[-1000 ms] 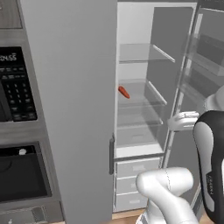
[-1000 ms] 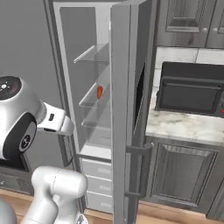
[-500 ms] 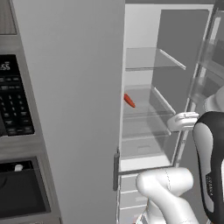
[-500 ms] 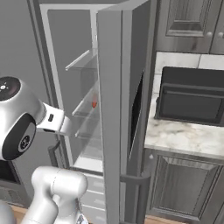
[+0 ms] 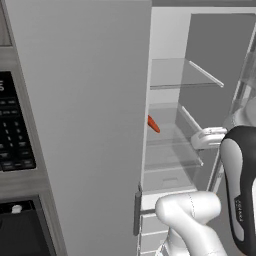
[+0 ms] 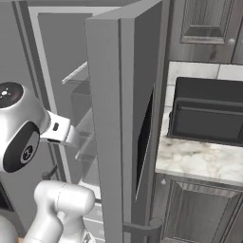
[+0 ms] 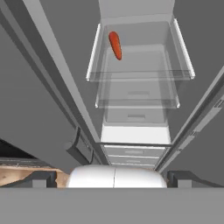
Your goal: Open the fridge, remove the pear, carrot, and fish, and place them on any counter.
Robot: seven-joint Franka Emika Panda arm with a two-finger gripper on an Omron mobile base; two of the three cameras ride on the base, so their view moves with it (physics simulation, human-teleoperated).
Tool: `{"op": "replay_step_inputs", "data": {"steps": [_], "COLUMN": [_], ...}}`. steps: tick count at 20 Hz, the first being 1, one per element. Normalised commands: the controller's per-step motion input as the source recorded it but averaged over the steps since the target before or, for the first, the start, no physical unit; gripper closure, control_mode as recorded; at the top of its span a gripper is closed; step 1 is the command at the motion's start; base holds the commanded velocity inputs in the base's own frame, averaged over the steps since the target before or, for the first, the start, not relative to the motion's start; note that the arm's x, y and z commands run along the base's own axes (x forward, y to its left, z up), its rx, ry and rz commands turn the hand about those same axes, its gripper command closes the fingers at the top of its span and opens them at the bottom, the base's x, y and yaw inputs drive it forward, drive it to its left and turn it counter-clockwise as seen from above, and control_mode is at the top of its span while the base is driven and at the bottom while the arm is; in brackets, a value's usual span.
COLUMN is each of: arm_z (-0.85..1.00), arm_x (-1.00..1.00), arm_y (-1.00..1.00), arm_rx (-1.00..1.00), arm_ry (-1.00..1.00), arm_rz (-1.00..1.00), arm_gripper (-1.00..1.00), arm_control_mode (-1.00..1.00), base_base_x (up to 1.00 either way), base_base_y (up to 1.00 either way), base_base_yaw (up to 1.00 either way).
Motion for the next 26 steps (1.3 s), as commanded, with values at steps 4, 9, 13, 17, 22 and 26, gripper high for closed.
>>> {"op": "replay_step_inputs", "data": {"steps": [4, 9, 13, 17, 22, 26], "arm_z": [-0.04, -0.19, -0.26, -0.29, -0.2, -0.35], "arm_x": [0.08, 0.43, 0.43, 0.34, 0.05, 0.37], "arm_y": [0.0, 0.0, 0.0, 0.0, 0.0, 0.02], "arm_rx": [0.0, 0.0, 0.0, 0.0, 0.0, 0.0], "arm_ry": [0.08, 0.05, -0.01, 0.0, 0.08, 0.04], "arm_rz": [0.0, 0.0, 0.0, 0.0, 0.0, 0.0], "arm_gripper": [-1.0, -1.0, -1.0, -1.0, -1.0, -1.0], "arm_control_mode": [-1.0, -1.0, -1.0, -1.0, -1.0, -1.0], "base_base_x": [0.01, 0.0, 0.0, 0.0, 0.0, 0.0], "base_base_y": [0.0, 0.0, 0.0, 0.0, 0.0, 0.0], "base_base_yaw": [0.0, 0.0, 0.0, 0.0, 0.0, 0.0]}}
